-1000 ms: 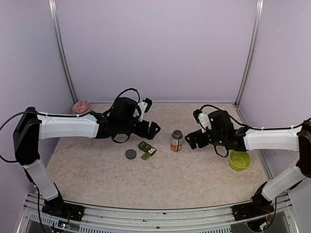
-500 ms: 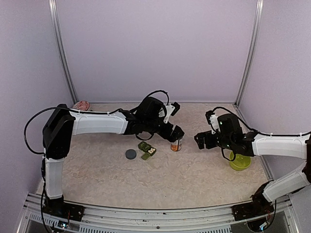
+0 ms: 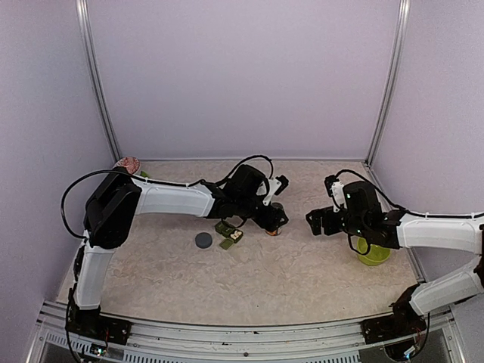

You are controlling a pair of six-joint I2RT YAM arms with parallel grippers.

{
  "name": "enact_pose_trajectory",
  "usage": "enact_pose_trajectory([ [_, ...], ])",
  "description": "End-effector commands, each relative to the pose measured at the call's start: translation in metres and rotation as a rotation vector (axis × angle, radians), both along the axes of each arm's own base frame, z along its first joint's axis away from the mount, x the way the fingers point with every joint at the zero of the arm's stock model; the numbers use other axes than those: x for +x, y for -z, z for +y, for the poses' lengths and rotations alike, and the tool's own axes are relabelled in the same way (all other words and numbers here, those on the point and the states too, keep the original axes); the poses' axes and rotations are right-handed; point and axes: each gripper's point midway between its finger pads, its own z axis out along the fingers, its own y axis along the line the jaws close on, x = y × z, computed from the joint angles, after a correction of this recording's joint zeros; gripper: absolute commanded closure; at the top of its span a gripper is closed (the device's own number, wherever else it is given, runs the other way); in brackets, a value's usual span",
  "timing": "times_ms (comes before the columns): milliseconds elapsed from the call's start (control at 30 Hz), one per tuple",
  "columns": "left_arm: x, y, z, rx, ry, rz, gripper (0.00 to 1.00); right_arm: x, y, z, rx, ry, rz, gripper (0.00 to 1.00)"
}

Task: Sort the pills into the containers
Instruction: Pick up the pill bottle from the center of the board.

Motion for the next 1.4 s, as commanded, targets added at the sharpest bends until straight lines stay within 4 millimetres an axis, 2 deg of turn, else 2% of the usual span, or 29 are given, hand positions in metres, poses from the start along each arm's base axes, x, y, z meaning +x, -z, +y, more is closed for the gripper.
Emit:
enact_pose_trajectory([
  [0,0.012,-0.019,-0.009,-0.054,0.004,-0.058,0.25,0.001,-0.006,-0.004,0.027,0.017,-0.023,0.0],
  [400,0.015,-0.006,-0.007,-0.043,0.015,-0.039,0.31,0.003,-0.004,-0.001,0.032,0.011,-0.02,0.0],
  [533,0.017,-0.001,-0.006,-0.034,0.016,-0.031,0.42,0.004,-0.004,0.0,0.037,0.009,-0.019,0.0],
  [700,0.015,0.0,-0.006,-0.039,0.03,-0.019,0.65,0.005,-0.003,0.002,0.039,0.004,-0.015,0.0],
  [800,0.013,-0.008,-0.006,-0.053,0.038,-0.021,0.74,0.006,-0.002,0.004,0.037,-0.004,-0.014,0.0],
  [1167,0.008,-0.055,0.005,-0.143,0.037,-0.036,0.77,0.005,-0.007,0.016,0.062,-0.071,-0.037,0.0],
  [1367,-0.001,-0.09,0.013,-0.224,0.065,-0.031,0.77,-0.003,-0.023,0.039,0.119,-0.218,-0.108,0.0],
])
